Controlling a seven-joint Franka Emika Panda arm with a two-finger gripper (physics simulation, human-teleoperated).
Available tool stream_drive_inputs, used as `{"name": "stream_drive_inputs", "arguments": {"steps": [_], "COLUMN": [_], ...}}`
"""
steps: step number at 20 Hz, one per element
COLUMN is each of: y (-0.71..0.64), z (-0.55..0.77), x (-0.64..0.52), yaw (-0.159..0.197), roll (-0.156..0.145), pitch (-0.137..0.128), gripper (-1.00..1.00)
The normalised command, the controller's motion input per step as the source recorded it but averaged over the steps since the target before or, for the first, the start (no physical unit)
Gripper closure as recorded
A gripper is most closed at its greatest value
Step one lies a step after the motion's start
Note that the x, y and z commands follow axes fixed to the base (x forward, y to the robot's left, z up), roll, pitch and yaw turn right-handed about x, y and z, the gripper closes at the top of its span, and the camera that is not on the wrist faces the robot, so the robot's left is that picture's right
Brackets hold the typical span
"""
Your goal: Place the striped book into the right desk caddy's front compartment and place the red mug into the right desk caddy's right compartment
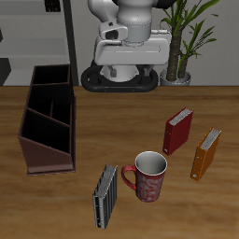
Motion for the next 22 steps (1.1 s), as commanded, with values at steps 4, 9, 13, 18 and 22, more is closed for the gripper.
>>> {"name": "stream_drive_inputs", "arguments": {"steps": [4, 9, 13, 18, 22], "y": [-0.03, -0.04, -0.11, -0.16, -0.28], "z": [0.1, -0.01, -0.02, -0.12, -0.01], "x": [0.27, 0.38, 0.3, 0.38, 0.4], "yaw": [0.054, 0.015, 0.005, 0.021, 0.026], "roll": [-0.009, 0.045, -0.004, 0.004, -0.018], "pitch": [-0.029, 0.012, -0.026, 0.003, 0.006], "gripper": [-1.0, -1.0, -1.0, -1.0, -1.0]}}
